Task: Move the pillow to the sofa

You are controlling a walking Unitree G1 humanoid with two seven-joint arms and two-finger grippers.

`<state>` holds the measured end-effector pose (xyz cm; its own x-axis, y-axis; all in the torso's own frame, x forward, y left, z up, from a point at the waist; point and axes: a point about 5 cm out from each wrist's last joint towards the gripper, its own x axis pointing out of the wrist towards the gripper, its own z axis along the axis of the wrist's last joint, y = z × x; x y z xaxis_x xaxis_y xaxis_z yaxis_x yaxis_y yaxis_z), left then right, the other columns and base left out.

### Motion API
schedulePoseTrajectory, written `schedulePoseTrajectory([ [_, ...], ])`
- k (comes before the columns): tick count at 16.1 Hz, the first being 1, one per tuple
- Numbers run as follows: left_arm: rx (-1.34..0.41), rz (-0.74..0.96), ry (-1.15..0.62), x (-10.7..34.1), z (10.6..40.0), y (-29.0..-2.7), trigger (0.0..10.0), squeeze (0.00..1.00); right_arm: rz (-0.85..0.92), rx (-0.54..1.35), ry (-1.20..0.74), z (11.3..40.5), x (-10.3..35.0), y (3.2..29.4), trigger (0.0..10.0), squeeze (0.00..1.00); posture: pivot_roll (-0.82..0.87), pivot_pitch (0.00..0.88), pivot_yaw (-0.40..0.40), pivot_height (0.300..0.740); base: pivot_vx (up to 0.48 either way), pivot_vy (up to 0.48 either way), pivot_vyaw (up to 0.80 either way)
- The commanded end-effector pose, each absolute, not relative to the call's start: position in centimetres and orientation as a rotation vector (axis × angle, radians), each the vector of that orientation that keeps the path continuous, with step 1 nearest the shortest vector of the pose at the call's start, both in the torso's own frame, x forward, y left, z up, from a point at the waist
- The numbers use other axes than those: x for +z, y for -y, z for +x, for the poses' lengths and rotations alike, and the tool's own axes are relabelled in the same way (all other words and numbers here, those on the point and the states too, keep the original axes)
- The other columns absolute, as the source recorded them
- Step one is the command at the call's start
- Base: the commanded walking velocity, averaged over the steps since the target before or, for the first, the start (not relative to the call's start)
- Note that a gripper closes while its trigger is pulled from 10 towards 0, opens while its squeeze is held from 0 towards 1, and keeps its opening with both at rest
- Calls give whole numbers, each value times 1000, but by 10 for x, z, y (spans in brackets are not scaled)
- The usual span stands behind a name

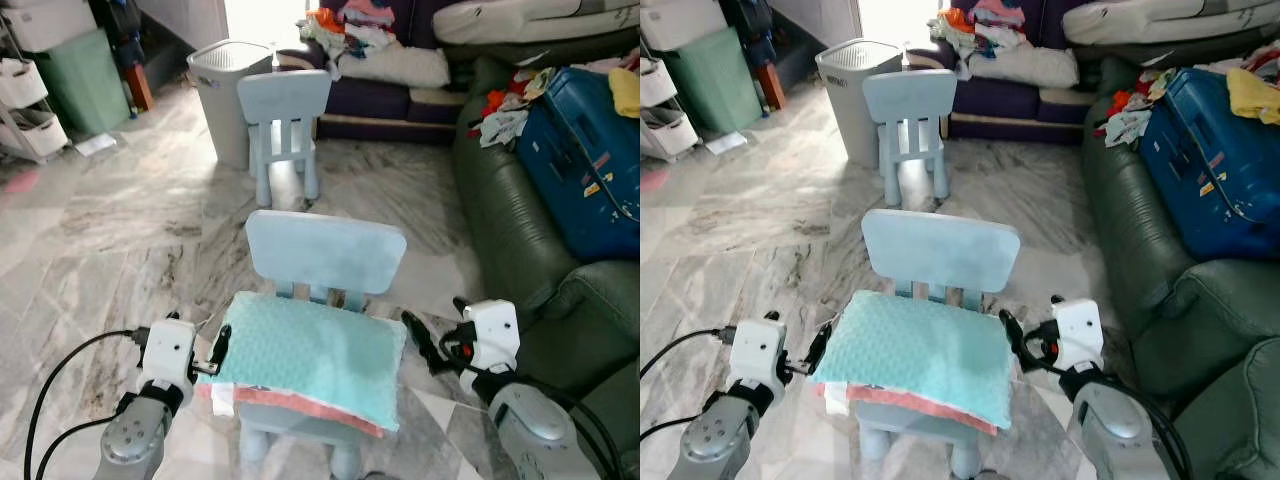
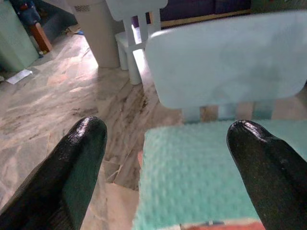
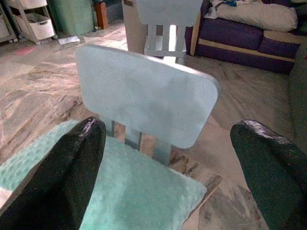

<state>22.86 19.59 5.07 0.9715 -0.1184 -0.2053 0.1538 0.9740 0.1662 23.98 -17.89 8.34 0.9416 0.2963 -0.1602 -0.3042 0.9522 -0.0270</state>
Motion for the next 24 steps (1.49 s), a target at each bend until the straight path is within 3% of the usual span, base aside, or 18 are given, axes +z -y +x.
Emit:
schedulePoseTrajectory([
  [1, -130, 192, -207, 49, 228, -198, 10000, 0, -53, 316, -154, 240, 85, 177, 10000, 0, -122, 42, -11, 631, 0, 0, 0],
  [10, -78, 236, -212, 48, 227, -205, 10000, 0, -52, 324, -157, 243, 83, 173, 10000, 0, -111, 46, -15, 565, 0, 0, 0],
  [18, 105, 362, -203, 54, 229, -228, 10000, 0, -59, 339, -151, 249, 82, 171, 10000, 0, -107, 42, -22, 484, 0, 0, 0],
  [24, 229, 380, -148, 71, 249, -248, 10000, 0, -92, 359, -99, 268, 94, 168, 10000, 0, -96, 45, -25, 411, 0, 0, 0],
])
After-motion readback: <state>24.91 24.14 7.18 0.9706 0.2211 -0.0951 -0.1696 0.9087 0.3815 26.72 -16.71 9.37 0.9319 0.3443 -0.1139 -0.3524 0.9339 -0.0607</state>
